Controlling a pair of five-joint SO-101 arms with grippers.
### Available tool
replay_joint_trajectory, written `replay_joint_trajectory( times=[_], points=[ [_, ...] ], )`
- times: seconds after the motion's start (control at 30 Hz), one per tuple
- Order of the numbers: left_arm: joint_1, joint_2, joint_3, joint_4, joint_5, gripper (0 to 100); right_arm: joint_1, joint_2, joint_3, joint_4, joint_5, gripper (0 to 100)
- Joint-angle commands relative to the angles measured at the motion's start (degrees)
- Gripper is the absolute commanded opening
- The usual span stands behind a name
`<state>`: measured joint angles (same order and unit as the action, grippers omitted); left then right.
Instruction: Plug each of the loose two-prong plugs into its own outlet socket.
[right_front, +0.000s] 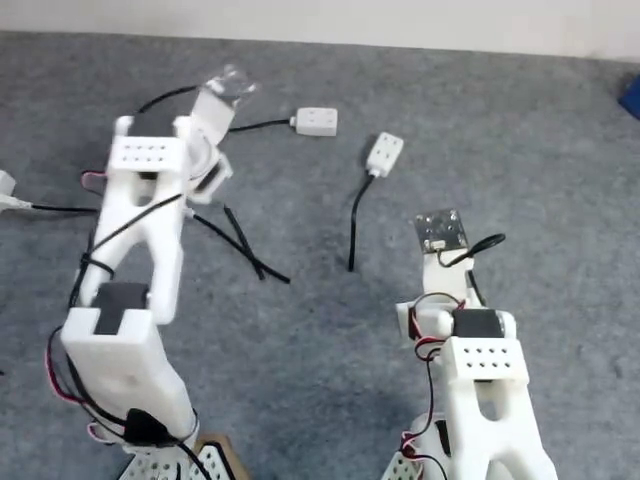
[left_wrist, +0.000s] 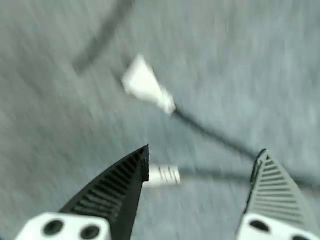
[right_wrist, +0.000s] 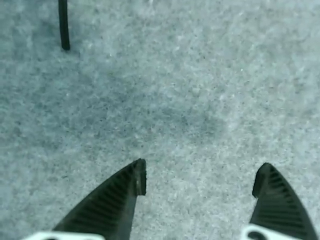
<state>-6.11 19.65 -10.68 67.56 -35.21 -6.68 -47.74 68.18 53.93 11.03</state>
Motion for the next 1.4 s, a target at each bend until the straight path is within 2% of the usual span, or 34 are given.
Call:
replay_joint_trajectory(
  times=[0.0, 0.1, 0.17, 0.33, 0.47, 0.6, 0.83, 1.03, 1.23, 1.37],
  points=[
    [1.2, 0.5, -2.3, -15.1, 5.1, 33, -0.3, -0.2, -0.2, -0.7, -0.4, 33.1],
    [-1.4, 4.8, -2.3, -24.2, 7.9, 33, -0.3, -0.2, -0.2, -0.7, -0.2, 33.1],
    [-3.5, 7.8, -3.6, -27.0, 9.8, 33, -0.3, -0.2, -0.2, -0.7, -0.2, 33.1],
    [-7.0, 18.3, -12.4, -26.5, 11.3, 33, -0.3, -0.2, -0.2, -0.6, -0.2, 33.1],
    [-6.4, 25.3, -23.0, -21.3, 11.3, 33, -0.4, -0.2, -0.2, -0.6, -0.1, 33.1],
    [-0.2, 31.7, -36.4, -17.5, 11.3, 33, -0.6, 0.0, -0.2, -0.6, -0.1, 33.1],
    [9.5, 45.1, -57.4, -18.8, 11.3, 33, -0.6, 0.1, -0.2, -0.7, -0.1, 33.1],
    [16.6, 49.4, -71.2, -6.2, 11.4, 33, -0.7, 0.2, -0.2, -0.8, -0.1, 33.1],
    [22.5, 49.5, -78.6, -1.8, 11.5, 33, -0.2, 0.2, -0.2, -0.9, -0.2, 33.1],
    [25.8, 50.0, -76.6, -1.4, 11.5, 33, 6.3, 0.2, -0.8, -1.0, -0.4, 33.1]
  ],
)
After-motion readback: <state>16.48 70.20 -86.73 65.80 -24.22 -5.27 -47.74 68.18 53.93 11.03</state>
